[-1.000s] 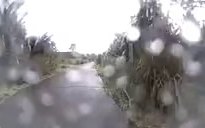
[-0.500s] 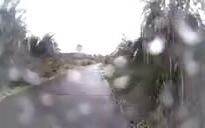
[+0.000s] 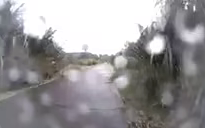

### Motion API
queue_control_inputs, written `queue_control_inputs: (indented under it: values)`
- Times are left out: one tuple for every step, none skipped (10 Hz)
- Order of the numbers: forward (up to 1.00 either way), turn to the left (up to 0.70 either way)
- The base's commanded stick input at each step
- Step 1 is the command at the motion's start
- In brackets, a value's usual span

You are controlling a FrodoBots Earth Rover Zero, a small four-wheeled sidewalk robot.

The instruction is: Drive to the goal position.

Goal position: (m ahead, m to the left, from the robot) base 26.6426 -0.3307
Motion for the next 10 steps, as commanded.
queue_control_inputs:
  values:
    - [1.00, 0.00]
    - [1.00, 0.00]
    - [1.00, 0.00]
    - [1.00, 0.00]
    - [1.00, 0.00]
    - [1.00, 0.00]
    - [1.00, 0.00]
    - [1.00, 0.00]
    - [1.00, 0.00]
    - [1.00, 0.00]
